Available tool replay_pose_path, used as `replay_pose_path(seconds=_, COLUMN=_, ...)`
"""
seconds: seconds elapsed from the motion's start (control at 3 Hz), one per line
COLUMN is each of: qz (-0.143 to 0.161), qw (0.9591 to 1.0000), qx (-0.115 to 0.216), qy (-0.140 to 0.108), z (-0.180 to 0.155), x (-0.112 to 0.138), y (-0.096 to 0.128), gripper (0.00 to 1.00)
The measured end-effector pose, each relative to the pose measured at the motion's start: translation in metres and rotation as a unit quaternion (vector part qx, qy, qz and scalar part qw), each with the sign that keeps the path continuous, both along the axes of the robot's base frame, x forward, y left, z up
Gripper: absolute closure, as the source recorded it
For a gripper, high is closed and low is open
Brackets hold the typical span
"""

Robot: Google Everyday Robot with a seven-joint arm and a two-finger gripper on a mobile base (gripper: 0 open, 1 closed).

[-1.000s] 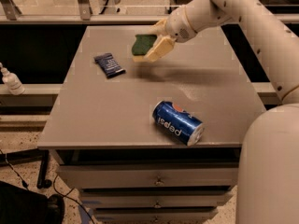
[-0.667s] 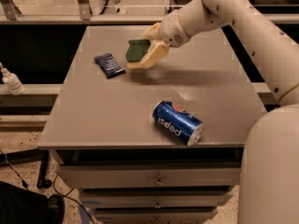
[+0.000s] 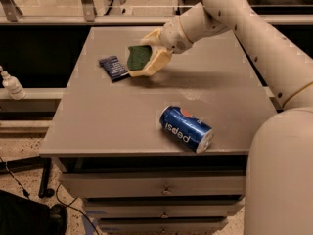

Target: Move sponge near rxbar blueberry

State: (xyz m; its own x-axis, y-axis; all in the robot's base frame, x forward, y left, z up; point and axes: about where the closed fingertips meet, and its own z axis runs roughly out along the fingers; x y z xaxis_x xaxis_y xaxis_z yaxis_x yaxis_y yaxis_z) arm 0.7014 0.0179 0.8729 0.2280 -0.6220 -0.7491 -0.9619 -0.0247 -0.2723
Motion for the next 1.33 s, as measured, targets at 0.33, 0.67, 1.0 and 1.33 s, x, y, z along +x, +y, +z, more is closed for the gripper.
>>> replay_pose_path(seconds=0.33, qz=0.009, qw=0.9999, qx=0.000, qy=-0.006, z=-0.006, x=0.002, y=0.007, gripper=0.58)
replay_pose_path(seconds=0.67, qz=0.011, qw=0.9998, qx=-0.002, qy=-0.015, z=-0.009, x=0.007, y=0.006, gripper=0.35)
replay_pose_path(seconds=1.0, qz=0.012, qw=0.9996, qx=-0.005, qy=-0.025, z=-0.011, x=0.012, y=0.002, gripper=0.12)
replay_pose_path(seconds=1.33, qz=0.013, qw=0.9994, qx=-0.009, qy=-0.030, z=-0.013, x=0.015, y=-0.003, gripper=0.00)
